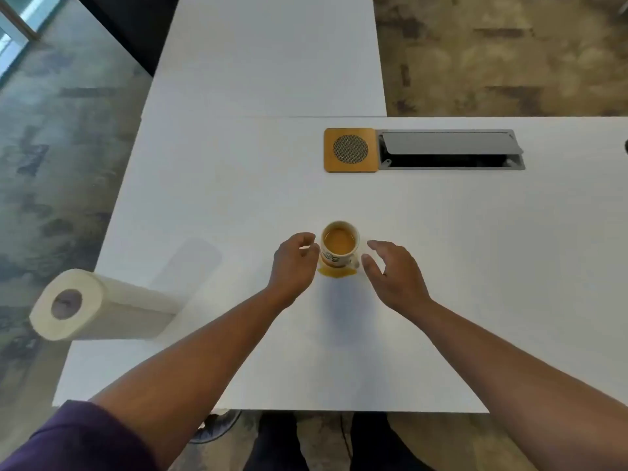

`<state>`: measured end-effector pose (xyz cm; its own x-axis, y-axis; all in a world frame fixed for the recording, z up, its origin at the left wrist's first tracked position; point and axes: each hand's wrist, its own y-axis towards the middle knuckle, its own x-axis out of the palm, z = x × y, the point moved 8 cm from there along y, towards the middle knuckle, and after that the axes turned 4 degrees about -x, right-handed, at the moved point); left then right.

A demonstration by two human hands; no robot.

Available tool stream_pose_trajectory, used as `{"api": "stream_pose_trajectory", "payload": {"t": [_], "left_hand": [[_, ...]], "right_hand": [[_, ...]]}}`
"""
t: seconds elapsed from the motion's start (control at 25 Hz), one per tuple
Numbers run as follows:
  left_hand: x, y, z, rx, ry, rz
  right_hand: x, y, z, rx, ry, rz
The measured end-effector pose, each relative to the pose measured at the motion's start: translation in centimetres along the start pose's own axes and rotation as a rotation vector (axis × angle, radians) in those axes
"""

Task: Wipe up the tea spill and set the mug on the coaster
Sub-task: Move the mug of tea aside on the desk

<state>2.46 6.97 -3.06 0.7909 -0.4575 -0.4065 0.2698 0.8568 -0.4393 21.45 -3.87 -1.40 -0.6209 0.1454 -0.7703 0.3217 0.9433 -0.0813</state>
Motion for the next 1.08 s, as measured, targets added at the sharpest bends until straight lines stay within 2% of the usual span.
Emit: {"api": "stream_pose_trajectory", "payload": {"t": [0.16, 0.36, 1.08], "left_hand": [[0.7, 0.9, -2.2, -0.153, -0.164, 0.044], [1.8, 1.6, -1.9, -0.134, -0.202, 0.039], [2.5, 3.0, -1.8, -0.162, -0.224, 0.032]], "right_hand": [[2.3, 0.1, 2.0, 0.207, 0.281, -0.043], [4.6, 0.5, 3.3, 0.318, 0.481, -0.097], [7.2, 1.2, 4.3, 0.421, 0.65, -0.157]]}}
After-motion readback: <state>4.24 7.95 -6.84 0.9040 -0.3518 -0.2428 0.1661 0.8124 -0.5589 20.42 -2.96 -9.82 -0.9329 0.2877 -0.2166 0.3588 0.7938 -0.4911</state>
